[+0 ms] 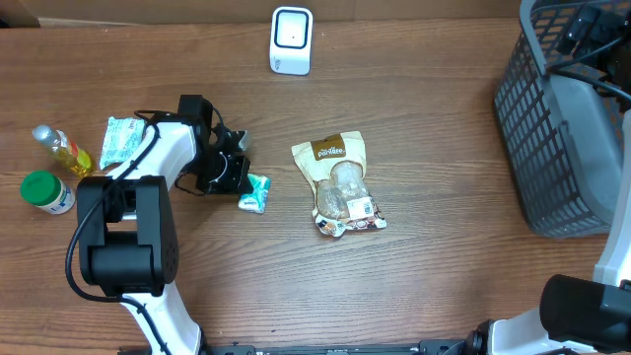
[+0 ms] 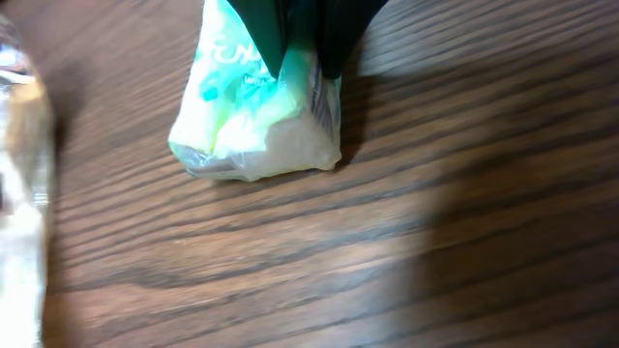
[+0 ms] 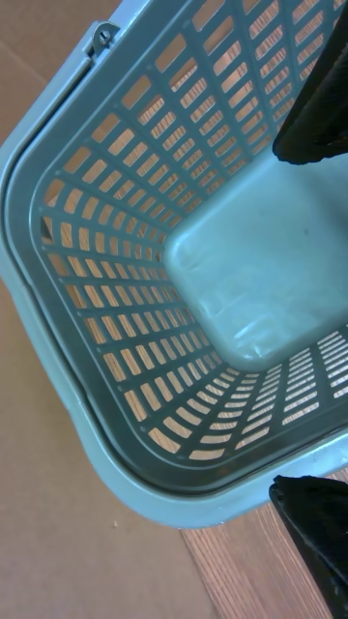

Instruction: Scan the item barcode

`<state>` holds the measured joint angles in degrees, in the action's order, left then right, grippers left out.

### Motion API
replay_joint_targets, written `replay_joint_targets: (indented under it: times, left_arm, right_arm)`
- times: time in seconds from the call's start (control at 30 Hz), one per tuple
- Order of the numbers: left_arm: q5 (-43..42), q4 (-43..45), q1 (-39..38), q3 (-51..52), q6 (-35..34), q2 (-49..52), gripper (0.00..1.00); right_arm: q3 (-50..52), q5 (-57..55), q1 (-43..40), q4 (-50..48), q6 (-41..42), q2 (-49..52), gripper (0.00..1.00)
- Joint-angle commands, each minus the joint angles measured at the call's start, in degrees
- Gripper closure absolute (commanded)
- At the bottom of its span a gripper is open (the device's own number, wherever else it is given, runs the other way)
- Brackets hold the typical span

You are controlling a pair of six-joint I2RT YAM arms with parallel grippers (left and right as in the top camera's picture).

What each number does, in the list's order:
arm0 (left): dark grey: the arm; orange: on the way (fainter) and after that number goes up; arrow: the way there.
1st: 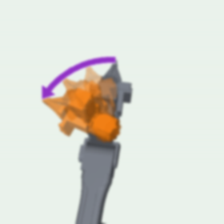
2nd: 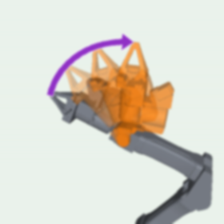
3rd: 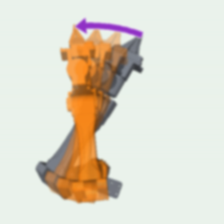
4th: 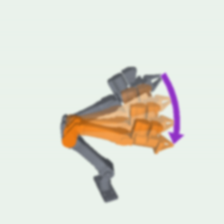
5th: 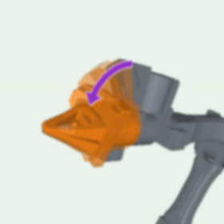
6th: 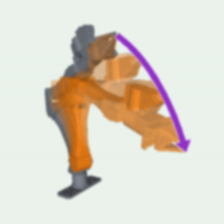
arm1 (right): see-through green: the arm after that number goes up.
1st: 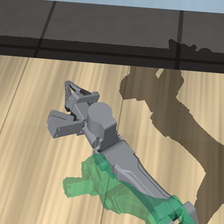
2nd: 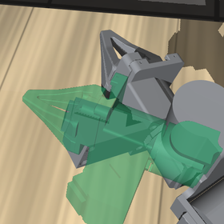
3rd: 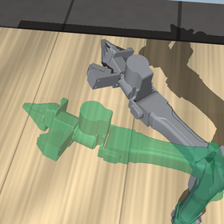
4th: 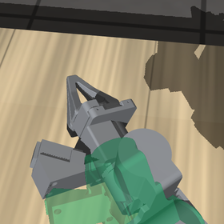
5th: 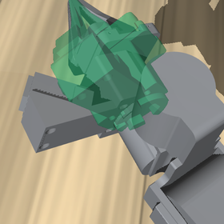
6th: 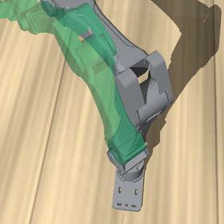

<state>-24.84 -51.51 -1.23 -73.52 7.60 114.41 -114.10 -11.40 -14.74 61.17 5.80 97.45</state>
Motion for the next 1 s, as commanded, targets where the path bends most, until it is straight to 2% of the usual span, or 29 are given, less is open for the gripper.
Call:
replay_joint_targets:
  times: [0.0,0.17,0.27,0.43,0.63,0.9,0.97]
  left_arm:
    - [-14.1,-0.6,0.6,0.1,4.8,1.3,0.96]
    - [-40.8,-6.3,4.6,-2.8,13.2,1.3,0.96]
    - [-50.3,-8.7,6.6,-2.9,15.3,1.3,0.96]
    - [-56.4,-13.6,7.6,-2.9,15.9,1.3,0.96]
    - [-65.2,-24.0,5.6,-2.9,24.8,1.3,0.96]
    - [-65.8,-31.1,3.1,-2.9,25.3,1.3,0.96]
    - [-65.8,-33.4,2.8,-2.9,27.5,1.3,0.96]
  right_arm:
    - [-1.0,-0.6,0.0,-0.2,0.2,-0.5,0.0]
    - [-1.0,-0.6,0.0,-0.2,0.2,-0.5,0.0]
    - [-1.0,-0.6,0.0,-0.2,0.2,-0.5,0.0]
    - [-1.0,-0.5,0.0,-0.2,0.2,-0.5,0.0]
    - [-1.0,-0.6,0.0,-0.2,0.2,-0.5,0.0]
    - [-1.0,-0.5,0.0,-0.2,0.2,-0.5,0.0]
    - [-1.0,-0.6,0.0,-0.2,0.2,-0.5,0.0]
